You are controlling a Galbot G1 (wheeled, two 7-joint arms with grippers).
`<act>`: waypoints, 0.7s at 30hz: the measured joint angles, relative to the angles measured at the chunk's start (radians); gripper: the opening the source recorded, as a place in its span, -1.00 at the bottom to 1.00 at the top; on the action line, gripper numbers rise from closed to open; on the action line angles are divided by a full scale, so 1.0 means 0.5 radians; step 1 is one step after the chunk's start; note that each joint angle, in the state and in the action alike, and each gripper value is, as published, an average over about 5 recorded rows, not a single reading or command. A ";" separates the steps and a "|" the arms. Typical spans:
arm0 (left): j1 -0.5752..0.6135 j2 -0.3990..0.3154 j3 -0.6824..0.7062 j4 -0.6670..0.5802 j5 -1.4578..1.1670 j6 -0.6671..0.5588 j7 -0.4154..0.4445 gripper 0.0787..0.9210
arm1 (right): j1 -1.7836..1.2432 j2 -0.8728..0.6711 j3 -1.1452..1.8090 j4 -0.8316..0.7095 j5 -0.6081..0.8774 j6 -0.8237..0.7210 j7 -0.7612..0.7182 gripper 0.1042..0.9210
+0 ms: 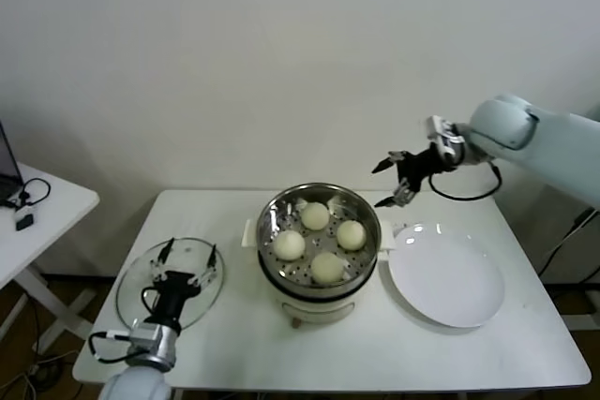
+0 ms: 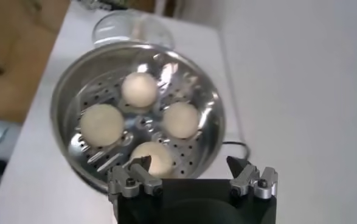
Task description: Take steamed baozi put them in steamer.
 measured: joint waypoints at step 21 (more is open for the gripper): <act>0.052 -0.107 0.017 -0.004 0.059 -0.036 0.006 0.77 | -2.224 -0.277 2.240 0.496 -0.223 0.362 0.716 0.76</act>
